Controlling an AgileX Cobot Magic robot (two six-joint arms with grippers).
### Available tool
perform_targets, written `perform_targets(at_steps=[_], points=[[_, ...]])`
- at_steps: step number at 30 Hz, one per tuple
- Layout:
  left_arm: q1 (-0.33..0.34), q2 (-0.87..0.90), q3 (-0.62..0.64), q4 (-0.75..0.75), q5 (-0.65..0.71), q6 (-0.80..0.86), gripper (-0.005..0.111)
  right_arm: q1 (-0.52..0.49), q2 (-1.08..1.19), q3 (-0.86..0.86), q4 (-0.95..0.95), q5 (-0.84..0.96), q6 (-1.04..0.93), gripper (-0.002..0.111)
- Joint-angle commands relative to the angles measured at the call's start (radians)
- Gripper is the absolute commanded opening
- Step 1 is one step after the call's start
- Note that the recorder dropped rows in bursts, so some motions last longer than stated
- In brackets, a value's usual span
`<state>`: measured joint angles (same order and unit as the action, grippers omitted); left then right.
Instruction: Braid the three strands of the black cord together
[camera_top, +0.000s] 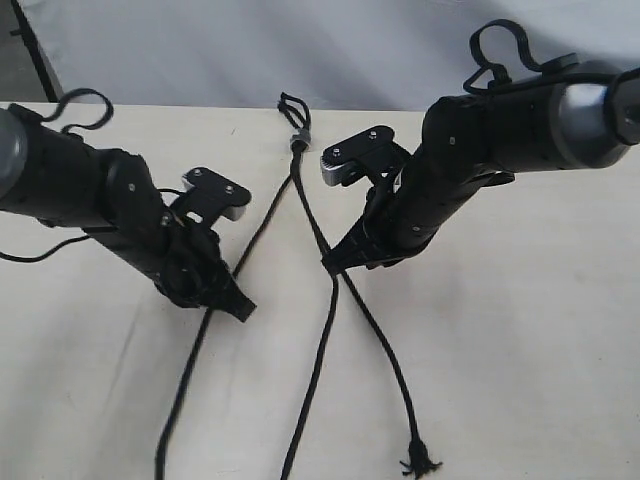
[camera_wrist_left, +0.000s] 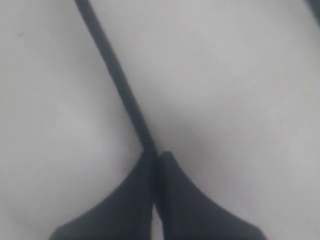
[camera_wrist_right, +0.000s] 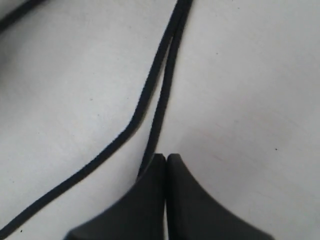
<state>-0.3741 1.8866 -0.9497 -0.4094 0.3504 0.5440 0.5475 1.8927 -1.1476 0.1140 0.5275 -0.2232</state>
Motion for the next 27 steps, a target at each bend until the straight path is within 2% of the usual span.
perform_targets(at_steps=[1, 6, 8, 13, 17, 19, 24, 27], points=[[0.091, -0.073, 0.0, 0.072, 0.111, -0.059, 0.0, 0.001, -0.004, -0.006, -0.011, -0.008, 0.006, 0.0], [0.122, -0.095, 0.0, 0.07, 0.126, -0.059, 0.002, 0.001, -0.004, -0.004, -0.011, -0.023, 0.017, 0.0], [0.122, -0.091, 0.0, 0.065, 0.126, -0.059, 0.011, 0.001, -0.004, -0.004, -0.011, -0.023, 0.017, 0.0], [0.122, -0.089, 0.0, 0.065, 0.131, -0.055, 0.054, 0.001, -0.004, -0.004, -0.011, -0.023, 0.023, 0.0], [0.122, -0.1, 0.0, 0.065, 0.142, -0.043, 0.076, 0.001, -0.004, -0.004, -0.011, -0.023, 0.047, 0.0], [0.122, -0.122, 0.0, 0.065, 0.153, -0.043, 0.08, 0.004, -0.004, -0.004, -0.011, -0.02, 0.06, 0.0], [0.122, -0.222, 0.0, 0.082, 0.197, -0.043, 0.08, 0.02, -0.006, -0.004, -0.008, 0.032, 0.086, 0.0], [0.133, -0.299, 0.003, 0.095, 0.225, -0.048, 0.08, 0.052, -0.012, -0.004, -0.008, 0.082, 0.123, 0.015]])
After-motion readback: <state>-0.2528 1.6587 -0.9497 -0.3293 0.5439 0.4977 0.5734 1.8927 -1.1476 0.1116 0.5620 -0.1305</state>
